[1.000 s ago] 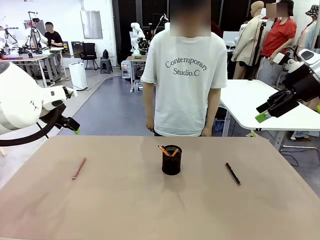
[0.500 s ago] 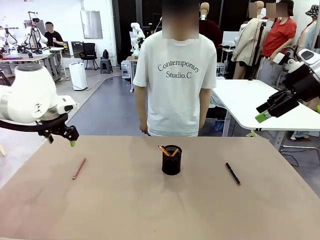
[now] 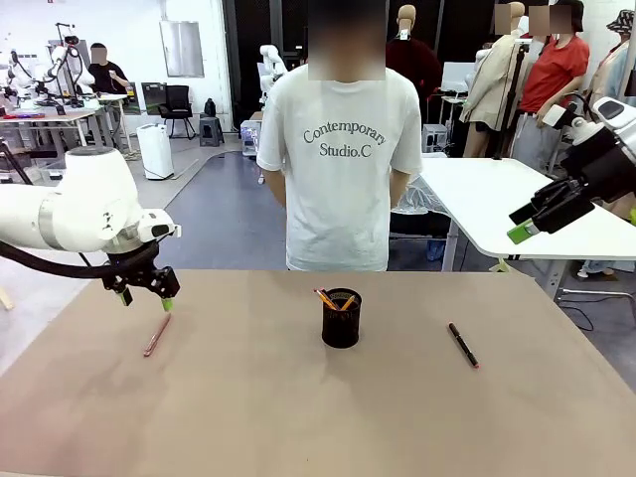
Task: Place the pens into the pen holder.
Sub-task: Pick up a writing instrument from the table and place it into the Pen holder.
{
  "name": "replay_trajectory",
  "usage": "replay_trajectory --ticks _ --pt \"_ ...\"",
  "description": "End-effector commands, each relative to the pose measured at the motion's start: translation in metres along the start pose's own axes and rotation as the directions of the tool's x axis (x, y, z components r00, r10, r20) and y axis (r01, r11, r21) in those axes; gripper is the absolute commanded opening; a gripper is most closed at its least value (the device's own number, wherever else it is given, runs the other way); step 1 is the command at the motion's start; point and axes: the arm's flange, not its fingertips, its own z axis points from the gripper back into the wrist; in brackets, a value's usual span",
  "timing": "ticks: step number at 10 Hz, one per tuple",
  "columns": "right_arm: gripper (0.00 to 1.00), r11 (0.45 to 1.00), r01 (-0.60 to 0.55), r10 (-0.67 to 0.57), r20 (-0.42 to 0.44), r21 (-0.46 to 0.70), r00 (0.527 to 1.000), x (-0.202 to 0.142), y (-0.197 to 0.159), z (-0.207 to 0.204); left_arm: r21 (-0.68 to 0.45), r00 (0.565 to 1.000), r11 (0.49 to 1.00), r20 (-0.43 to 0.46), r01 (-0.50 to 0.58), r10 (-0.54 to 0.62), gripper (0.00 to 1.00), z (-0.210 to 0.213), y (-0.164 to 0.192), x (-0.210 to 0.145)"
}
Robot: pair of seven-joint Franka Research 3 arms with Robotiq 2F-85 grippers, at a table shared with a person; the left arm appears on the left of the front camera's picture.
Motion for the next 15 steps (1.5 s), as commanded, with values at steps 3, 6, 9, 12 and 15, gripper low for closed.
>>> replay_trajectory --ticks 3,6,9,12,15 --pt "1.0 1.0 0.006 -0.006 0.014 0.003 1.0 0.002 0.0 0.001 -0.057 0.998 0.996 -0.013 0.068 -0.069 1.0 -0.03 0.006 0.002" --pt "1.0 1.0 0.006 -0.006 0.014 0.003 1.0 0.002 0.0 0.001 -0.036 0.997 0.997 -0.034 0.061 -0.062 1.0 -0.033 0.002 -0.001" --pt "1.0 1.0 0.006 -0.006 0.014 0.003 1.0 0.002 0.0 0.001 -0.036 0.997 0.997 -0.034 0.061 -0.062 1.0 -0.033 0.002 -0.001" --pt "1.0 1.0 0.006 -0.006 0.014 0.003 1.0 0.002 0.0 0.001 -0.048 0.997 0.996 -0.037 0.072 -0.073 1.0 -0.043 0.004 0.006" --pt "1.0 1.0 0.006 -0.006 0.014 0.003 1.0 0.002 0.0 0.001 -0.032 0.997 0.998 -0.052 0.053 -0.054 1.0 -0.054 0.005 0.02"
